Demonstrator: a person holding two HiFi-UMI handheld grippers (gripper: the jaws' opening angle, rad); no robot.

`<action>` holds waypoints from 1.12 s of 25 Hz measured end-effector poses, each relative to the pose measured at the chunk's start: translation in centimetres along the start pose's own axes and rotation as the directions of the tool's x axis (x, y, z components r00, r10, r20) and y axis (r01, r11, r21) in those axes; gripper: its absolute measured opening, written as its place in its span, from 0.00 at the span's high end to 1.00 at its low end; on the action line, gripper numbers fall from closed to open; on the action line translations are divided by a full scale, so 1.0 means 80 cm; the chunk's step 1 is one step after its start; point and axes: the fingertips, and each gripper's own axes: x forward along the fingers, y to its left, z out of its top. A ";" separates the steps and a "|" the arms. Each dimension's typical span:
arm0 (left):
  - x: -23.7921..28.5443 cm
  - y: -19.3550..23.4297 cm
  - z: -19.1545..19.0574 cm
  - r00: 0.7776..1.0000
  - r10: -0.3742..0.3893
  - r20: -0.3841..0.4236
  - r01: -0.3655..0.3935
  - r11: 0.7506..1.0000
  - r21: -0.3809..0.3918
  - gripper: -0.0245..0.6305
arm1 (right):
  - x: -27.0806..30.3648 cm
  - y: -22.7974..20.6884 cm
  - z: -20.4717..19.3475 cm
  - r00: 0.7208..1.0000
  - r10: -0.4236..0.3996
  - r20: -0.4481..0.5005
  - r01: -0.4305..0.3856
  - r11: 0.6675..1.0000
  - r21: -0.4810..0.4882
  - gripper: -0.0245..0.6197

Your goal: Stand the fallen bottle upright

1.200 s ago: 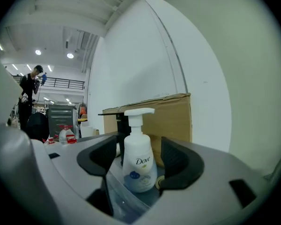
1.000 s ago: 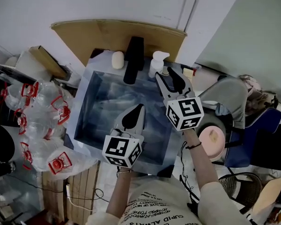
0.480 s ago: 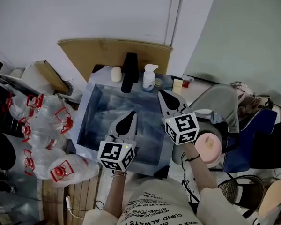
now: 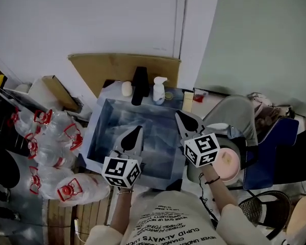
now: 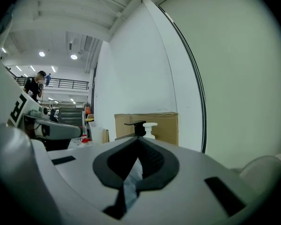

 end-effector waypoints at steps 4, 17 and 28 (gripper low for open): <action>-0.010 -0.001 0.012 1.000 0.001 0.021 -0.001 1.000 0.017 0.93 | -0.021 -0.003 0.008 0.999 -0.014 0.029 0.013 0.999 0.040 0.95; -0.046 0.003 0.036 0.997 0.034 0.065 -0.038 0.997 0.066 0.93 | -0.068 -0.017 0.035 0.994 -0.032 0.103 0.025 0.997 0.071 0.95; -0.056 0.009 0.044 0.992 0.069 0.102 -0.075 0.995 0.060 0.93 | -0.085 -0.031 0.050 0.989 -0.067 0.134 0.057 0.995 0.082 0.96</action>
